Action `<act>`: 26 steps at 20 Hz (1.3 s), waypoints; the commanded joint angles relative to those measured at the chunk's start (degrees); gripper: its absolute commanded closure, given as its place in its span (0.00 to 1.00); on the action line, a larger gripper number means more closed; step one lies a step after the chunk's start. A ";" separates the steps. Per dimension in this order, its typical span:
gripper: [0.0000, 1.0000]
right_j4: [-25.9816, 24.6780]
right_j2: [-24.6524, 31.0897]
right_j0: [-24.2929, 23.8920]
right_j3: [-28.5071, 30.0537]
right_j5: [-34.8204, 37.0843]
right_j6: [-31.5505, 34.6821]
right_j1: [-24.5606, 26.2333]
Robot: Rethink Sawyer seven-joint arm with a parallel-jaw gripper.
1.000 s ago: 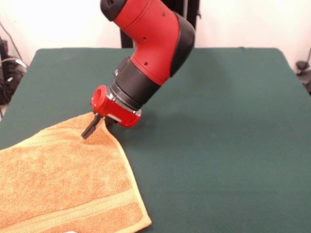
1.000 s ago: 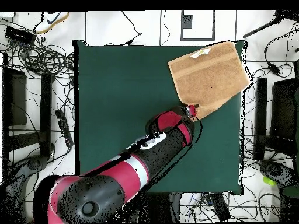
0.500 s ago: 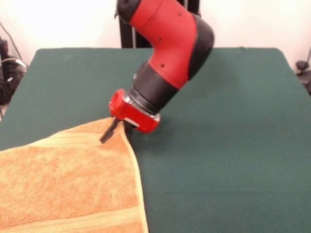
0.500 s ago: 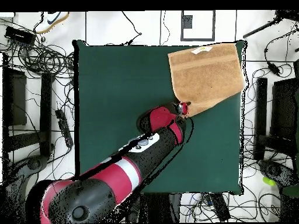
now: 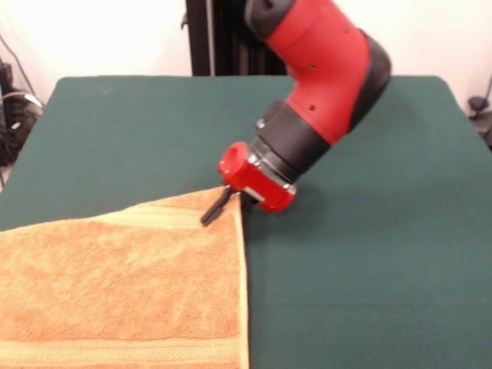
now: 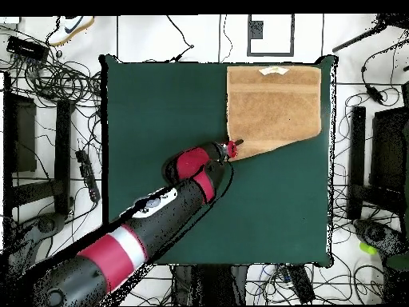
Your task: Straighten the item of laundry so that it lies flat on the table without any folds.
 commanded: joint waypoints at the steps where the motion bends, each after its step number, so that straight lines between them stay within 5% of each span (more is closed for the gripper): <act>1: 1.00 9.00 -2.04 7.94 -7.02 16.23 24.19 16.05; 11: 1.00 9.72 -5.59 9.19 -9.89 22.87 28.68 18.89; 26: 1.00 9.30 0.43 11.05 -7.50 25.92 32.00 14.56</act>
